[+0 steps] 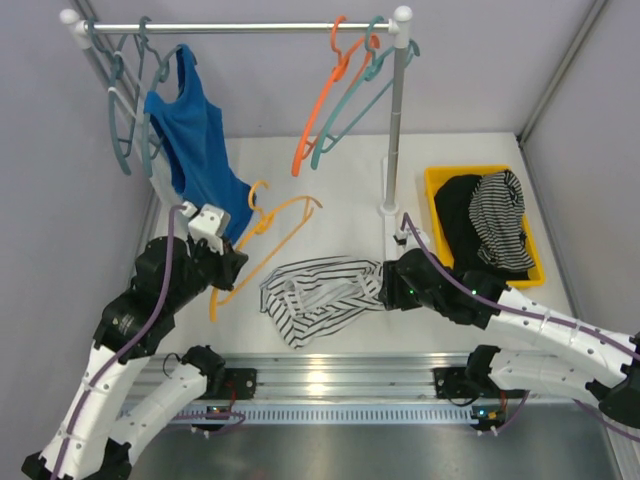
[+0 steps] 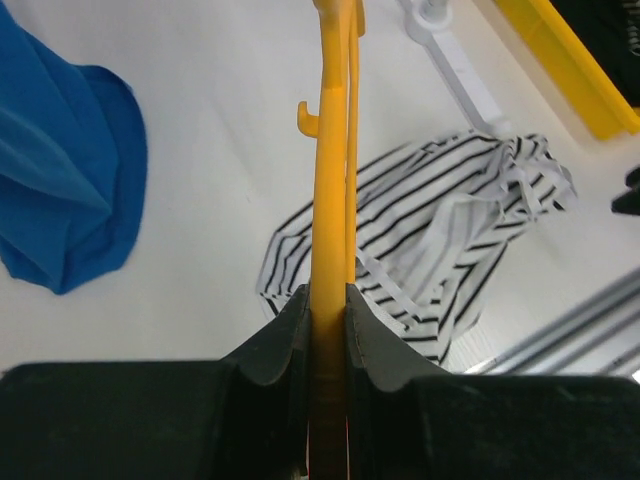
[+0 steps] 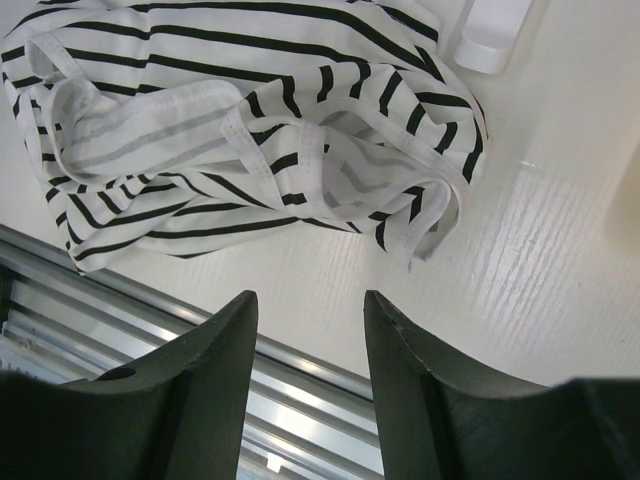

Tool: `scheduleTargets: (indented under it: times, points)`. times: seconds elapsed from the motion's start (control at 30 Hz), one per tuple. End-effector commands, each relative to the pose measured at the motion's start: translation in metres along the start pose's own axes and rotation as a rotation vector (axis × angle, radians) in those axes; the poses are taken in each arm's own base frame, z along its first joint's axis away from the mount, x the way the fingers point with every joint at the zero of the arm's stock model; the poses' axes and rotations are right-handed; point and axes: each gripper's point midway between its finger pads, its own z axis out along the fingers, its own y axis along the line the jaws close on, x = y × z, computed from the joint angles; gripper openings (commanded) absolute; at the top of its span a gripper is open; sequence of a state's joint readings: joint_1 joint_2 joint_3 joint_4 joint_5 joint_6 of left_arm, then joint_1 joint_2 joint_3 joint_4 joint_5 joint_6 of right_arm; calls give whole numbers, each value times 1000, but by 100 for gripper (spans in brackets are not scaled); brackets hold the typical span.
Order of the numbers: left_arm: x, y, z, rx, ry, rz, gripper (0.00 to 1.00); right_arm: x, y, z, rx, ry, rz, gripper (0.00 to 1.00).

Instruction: Place the tank top on the hanger

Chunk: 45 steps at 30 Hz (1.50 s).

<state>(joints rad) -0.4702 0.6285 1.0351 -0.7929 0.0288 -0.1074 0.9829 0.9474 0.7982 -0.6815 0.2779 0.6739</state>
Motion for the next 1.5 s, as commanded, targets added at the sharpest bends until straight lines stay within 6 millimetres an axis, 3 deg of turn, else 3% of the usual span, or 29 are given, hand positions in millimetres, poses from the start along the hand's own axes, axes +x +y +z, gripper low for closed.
scheduleTargets:
  times: [0.0, 0.27, 0.4, 0.7, 1.07, 1.47]
  points:
    - [10, -26, -12, 149, 39, -14, 0, -5, -2, 1, 8, -15, 9, 47]
    - [22, -62, -25, 358, 142, -34, 0, 0, -4, 8, 26, 2, 7, 43]
    - [24, -67, -26, 389, 166, -43, 0, 6, -5, 13, 25, 12, 11, 42]
    - [15, -55, -33, 301, 208, -43, 0, -8, 18, 21, -55, -15, -63, 41]
    - [20, -42, -41, 213, 237, -57, 0, -34, 21, 40, 28, -46, -191, 51]
    - [29, -54, -47, 254, 311, -85, 0, -33, 7, 52, 54, -22, -184, 51]
